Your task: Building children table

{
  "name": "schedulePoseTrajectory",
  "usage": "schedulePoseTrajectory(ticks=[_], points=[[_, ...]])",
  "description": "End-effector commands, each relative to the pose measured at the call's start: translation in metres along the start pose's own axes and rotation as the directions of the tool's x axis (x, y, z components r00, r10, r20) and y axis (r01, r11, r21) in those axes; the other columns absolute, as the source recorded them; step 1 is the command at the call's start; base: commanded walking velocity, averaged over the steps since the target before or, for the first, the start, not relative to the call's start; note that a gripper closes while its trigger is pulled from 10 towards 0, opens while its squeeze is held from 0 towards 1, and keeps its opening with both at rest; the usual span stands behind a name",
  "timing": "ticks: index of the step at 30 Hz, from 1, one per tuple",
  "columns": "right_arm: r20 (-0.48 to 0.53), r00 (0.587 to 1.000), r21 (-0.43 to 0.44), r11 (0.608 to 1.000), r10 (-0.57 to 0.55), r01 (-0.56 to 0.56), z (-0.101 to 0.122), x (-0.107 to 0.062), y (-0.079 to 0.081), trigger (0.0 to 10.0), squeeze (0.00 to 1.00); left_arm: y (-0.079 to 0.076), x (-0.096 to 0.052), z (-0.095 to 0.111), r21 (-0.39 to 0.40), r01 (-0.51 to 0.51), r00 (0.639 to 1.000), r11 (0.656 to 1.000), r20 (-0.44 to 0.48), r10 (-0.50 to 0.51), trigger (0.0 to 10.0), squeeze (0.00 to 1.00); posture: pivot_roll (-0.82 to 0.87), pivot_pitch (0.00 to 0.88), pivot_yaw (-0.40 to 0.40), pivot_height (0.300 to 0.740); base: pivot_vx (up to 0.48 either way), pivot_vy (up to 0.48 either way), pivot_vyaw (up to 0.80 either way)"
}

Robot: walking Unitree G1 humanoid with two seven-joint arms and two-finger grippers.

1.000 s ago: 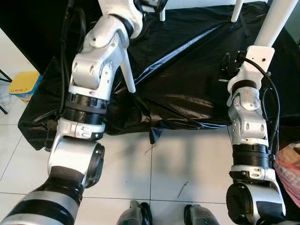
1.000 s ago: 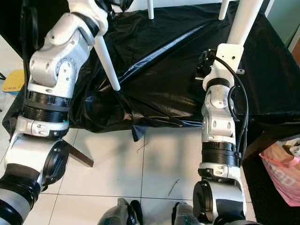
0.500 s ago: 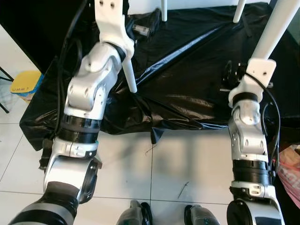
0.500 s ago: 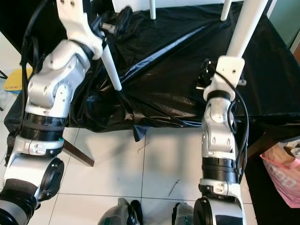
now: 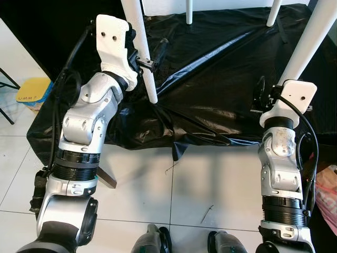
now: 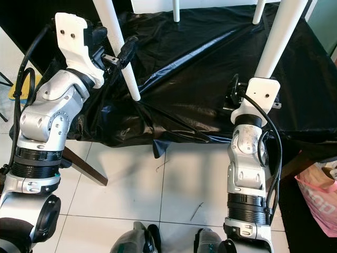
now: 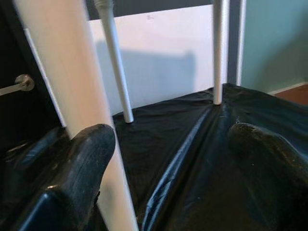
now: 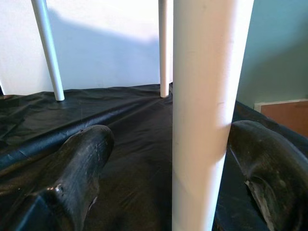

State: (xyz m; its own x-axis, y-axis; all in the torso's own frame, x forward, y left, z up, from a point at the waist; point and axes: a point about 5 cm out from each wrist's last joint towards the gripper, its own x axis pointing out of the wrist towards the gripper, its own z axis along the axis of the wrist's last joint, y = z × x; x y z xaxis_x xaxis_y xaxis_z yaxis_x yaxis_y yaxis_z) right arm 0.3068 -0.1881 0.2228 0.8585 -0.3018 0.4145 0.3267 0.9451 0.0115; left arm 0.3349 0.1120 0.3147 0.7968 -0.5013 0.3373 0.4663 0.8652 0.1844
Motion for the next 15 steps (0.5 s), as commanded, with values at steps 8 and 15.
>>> schedulePoseTrajectory(ticks=[8, 15], points=[[-0.026, 0.994, 0.015, 0.994, 0.11, -0.11, -0.009, -0.031, 0.0, 10.0, 0.0, 0.023, -0.047, -0.024, 0.064, -0.105, 0.992, 0.992, -0.069, 0.11, 10.0, 0.0, -0.05, 0.139, 0.1, 0.74, 0.0, 0.0, 0.0], [-0.094, 0.966, 0.045, 0.97, 0.241, -0.238, -0.025, -0.055, 0.006, 10.0, 0.0, 0.035, -0.084, -0.049, 0.082, -0.141, 0.971, 0.987, -0.181, 0.154, 10.0, 0.0, -0.05, 0.139, 0.112, 0.74, 0.0, 0.0, 0.0]])
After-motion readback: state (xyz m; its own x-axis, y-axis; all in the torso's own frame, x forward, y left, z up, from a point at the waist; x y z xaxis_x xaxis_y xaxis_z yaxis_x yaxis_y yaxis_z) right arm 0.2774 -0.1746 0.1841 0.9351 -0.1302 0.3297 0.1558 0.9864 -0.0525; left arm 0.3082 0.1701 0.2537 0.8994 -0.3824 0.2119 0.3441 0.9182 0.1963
